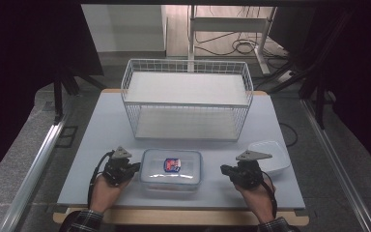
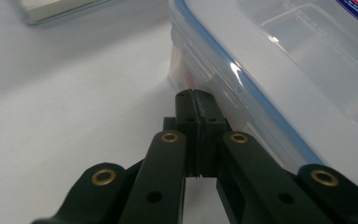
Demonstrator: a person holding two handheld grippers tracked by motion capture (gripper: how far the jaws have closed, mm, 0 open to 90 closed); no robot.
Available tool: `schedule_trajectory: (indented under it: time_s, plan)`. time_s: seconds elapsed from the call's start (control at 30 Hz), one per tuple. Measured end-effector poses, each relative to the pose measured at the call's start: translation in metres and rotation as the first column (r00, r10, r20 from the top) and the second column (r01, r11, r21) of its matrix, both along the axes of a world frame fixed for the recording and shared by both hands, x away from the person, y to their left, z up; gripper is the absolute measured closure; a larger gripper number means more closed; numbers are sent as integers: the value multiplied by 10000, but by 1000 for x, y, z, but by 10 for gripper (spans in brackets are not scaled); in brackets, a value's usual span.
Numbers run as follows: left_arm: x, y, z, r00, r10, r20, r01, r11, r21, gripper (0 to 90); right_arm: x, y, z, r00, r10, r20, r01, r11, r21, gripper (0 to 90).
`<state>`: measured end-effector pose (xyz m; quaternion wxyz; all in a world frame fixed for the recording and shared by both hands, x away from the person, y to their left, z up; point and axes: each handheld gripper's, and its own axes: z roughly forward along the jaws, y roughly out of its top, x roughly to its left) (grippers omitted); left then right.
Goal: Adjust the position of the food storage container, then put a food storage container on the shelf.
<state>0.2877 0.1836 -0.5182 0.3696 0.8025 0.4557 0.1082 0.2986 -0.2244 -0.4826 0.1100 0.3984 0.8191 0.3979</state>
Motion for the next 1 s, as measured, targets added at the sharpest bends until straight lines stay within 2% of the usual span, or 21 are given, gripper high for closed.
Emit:
schedule_trajectory:
  time_s: [0.13, 0.27, 0.4, 0.47, 0.53, 0.57, 0.6, 0.63, 0.67, 0.7, 0.77, 0.8, 0.83, 0.87, 0.93, 0.97, 1.0]
  plan:
    - [0, -10, 0, 9999, -162, 22, 162, 9999, -10, 898, 0, -1, -1, 10000, -23, -42, 23, 10000, -26, 842]
    - [-1, -25, 1, 9985, -544, 18, 545, 9983, -188, 898, 0, -2, -1, 10000, -54, -14, 54, 10000, -61, 838]
    - [-2, -28, 1, 9979, -646, 44, 647, 9977, -185, 878, 1, -4, -1, 10000, -99, -9, 99, 9999, -70, 832]
    - [-1, -23, 1, 9991, -399, 162, 400, 9992, -31, 755, 1, -5, -1, 9999, -116, 12, 116, 9999, -76, 821]
    - [-1, -20, 1, 9993, -321, 186, 322, 9995, -20, 577, 1, -5, -1, 9999, -146, 38, 147, 9999, -85, 806]
    - [-1, -12, 1, 9994, -93, 341, 96, 9999, -81, 480, 1, -6, -1, 9996, -268, 92, 269, 9996, -76, 748]
    - [-1, -12, 1, 9994, -93, 341, 96, 9999, -81, 426, 1, -6, -1, 9996, -268, 92, 269, 9996, -76, 748]
    - [-1, -5, 0, 9991, -12, 417, 15, 10000, -65, 355, 2, -7, -1, 9990, -410, 185, 412, 9991, -82, 653]
    - [-1, -5, 0, 9991, -12, 417, 15, 10000, -65, 320, 2, -7, -1, 9990, -410, 185, 412, 9991, -82, 653]
    - [-2, 0, -1, 9981, 95, 613, -101, 9999, 86, 255, 2, -9, -1, 9984, -528, 197, 528, 9986, 10, 582]
    - [-4, 5, -1, 9977, 249, 630, -271, 9990, 345, 172, 3, -10, -2, 9982, -565, 190, 564, 9984, 68, 517]
    - [-4, 5, -1, 9977, 249, 630, -271, 9990, 345, 147, 3, -10, -2, 9982, -565, 190, 564, 9984, 68, 517]
    - [-5, 6, -2, 9972, 294, 685, -320, 9988, 378, 105, 3, -11, -2, 9982, -562, 190, 559, 9983, 141, 455]
    - [-5, 7, -2, 9970, 301, 715, -331, 9986, 423, 81, 3, -11, -2, 9983, -538, 200, 535, 9985, 152, 430]
    - [-6, 9, -2, 9958, 354, 841, -400, 9978, 533, 59, 4, -11, -2, 9984, -518, 223, 515, 9985, 172, 401]
    - [-6, 10, -4, 9946, 260, 1009, -331, 9970, 695, 37, 4, -11, -2, 9986, -439, 307, 431, 9988, 240, 351]
    - [-6, 10, -4, 9946, 260, 1009, -331, 9970, 695, 35, 4, -11, -2, 9986, -439, 307, 431, 9988, 240, 351]
